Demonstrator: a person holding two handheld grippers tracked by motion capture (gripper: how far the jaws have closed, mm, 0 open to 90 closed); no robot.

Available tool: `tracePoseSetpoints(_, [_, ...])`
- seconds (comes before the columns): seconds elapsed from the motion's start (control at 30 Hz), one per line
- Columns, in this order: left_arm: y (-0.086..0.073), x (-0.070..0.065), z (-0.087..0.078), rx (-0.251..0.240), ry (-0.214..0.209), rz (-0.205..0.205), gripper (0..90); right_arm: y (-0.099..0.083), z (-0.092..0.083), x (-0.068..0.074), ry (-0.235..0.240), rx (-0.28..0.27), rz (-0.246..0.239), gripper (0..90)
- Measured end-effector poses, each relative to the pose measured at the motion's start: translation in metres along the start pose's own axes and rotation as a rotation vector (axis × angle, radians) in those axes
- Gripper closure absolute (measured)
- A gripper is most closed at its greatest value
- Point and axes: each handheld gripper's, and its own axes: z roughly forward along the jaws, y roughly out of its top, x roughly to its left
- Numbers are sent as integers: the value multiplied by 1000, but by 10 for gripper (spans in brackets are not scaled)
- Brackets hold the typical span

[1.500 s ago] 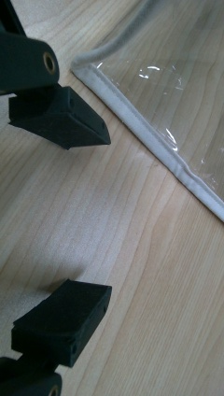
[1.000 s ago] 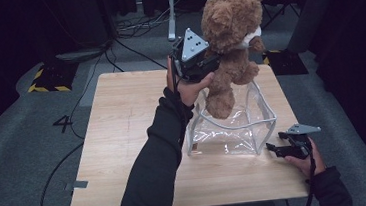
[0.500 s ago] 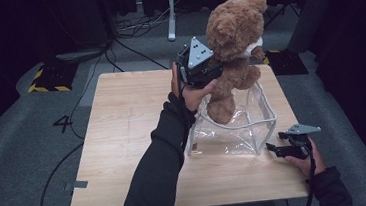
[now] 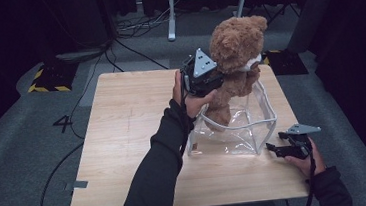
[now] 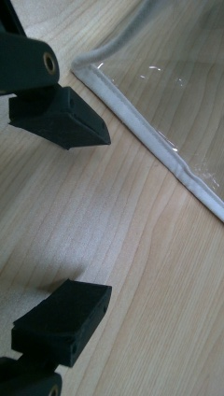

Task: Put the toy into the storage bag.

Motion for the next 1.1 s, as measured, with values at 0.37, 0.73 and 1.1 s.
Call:
tracePoseSetpoints(0.37, [-16,0,3,41,-18,2,619,0,0,0,0,0,0,227])
tracePoseSetpoints(0.73, [-29,-3,9,99,-32,16,595,0,0,0,0,0,0,227])
tracePoseSetpoints(1.1, [-36,-9,19,177,-47,40,564,0,0,0,0,0,0,227])
